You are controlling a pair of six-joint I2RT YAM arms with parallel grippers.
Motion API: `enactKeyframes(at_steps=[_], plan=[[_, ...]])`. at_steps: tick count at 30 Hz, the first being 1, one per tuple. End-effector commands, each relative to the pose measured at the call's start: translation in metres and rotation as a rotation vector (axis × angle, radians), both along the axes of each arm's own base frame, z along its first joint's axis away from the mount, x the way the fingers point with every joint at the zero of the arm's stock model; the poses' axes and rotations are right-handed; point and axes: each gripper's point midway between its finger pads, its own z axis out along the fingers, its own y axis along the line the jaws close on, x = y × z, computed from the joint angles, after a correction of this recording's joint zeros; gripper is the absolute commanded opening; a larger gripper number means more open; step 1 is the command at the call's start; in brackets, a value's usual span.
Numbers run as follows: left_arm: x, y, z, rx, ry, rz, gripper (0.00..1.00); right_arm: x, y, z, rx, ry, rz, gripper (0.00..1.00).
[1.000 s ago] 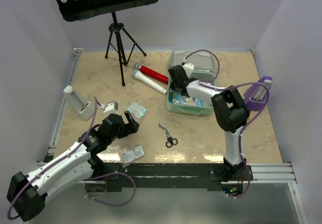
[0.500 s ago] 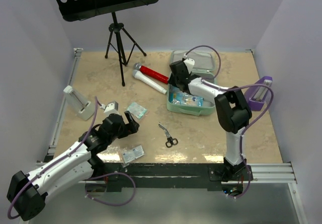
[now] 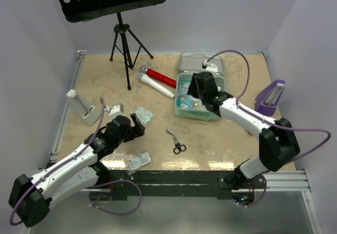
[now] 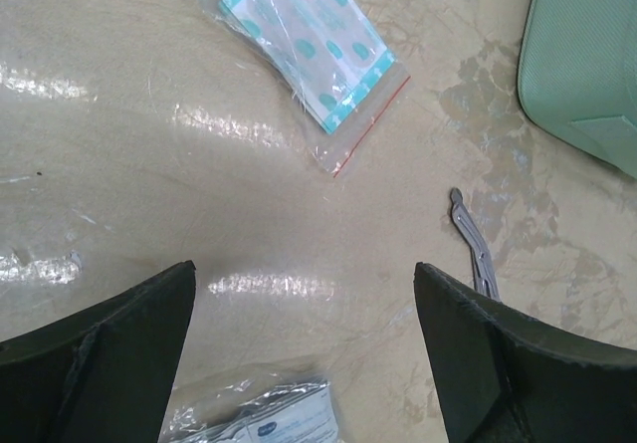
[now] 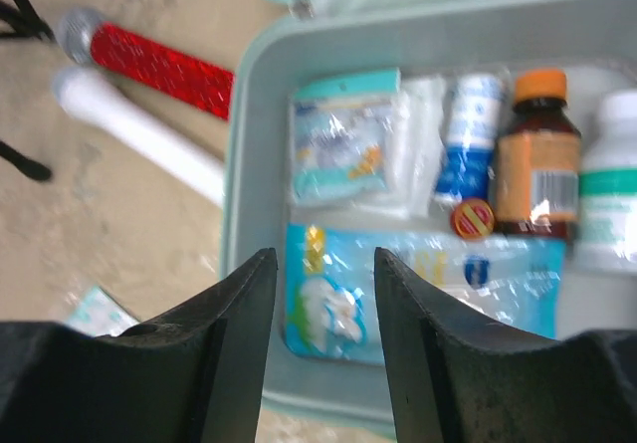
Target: Organize the medicine kit
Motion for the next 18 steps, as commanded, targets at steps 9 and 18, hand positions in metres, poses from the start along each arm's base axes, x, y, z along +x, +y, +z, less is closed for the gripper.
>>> enactKeyframes(at_steps=[9,18], plan=[[0.061,0.002,0.009,0.037,0.030,0.096,0.94,-0.110,0.051,0.009,0.009,-0.143,0.341,0.45],[0.050,0.041,0.004,0.022,0.044,0.200,0.94,-0.201,0.145,-0.027,0.027,-0.105,0.734,0.61]])
